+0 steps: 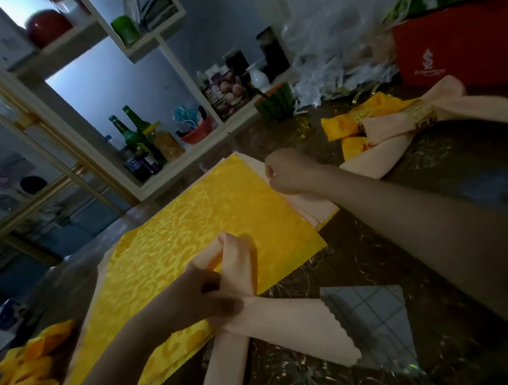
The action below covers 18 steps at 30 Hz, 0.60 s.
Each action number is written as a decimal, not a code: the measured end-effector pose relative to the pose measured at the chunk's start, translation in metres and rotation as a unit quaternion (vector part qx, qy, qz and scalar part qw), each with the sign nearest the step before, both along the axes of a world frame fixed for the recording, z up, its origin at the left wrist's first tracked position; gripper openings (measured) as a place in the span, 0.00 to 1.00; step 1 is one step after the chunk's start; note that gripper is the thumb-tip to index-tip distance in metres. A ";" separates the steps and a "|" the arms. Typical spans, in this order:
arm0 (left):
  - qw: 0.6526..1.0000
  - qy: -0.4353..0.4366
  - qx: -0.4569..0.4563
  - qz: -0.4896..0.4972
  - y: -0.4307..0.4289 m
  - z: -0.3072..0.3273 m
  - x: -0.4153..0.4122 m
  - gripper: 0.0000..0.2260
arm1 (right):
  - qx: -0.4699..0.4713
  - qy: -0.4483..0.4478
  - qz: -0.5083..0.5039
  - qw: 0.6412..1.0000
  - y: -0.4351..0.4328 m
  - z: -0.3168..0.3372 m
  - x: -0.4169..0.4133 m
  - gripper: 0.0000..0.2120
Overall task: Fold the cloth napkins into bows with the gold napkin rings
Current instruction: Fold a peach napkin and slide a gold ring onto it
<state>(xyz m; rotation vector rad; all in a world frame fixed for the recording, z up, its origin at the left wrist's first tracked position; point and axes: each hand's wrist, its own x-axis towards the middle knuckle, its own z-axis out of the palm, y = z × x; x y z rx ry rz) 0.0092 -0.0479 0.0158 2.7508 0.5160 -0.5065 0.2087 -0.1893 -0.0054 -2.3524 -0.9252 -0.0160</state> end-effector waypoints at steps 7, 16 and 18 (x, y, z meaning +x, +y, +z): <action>0.990 -0.108 0.062 0.070 0.013 0.010 0.032 0.08 | -0.180 -0.076 -0.106 0.975 -0.003 -0.014 0.073 0.32; 0.946 -0.200 0.238 -0.089 0.001 -0.015 0.052 0.29 | -0.298 -0.099 -0.196 0.929 0.025 -0.022 0.107 0.22; 0.965 -0.194 0.121 -0.128 0.003 -0.010 0.053 0.25 | -0.286 -0.141 -0.224 0.921 0.025 -0.019 0.102 0.15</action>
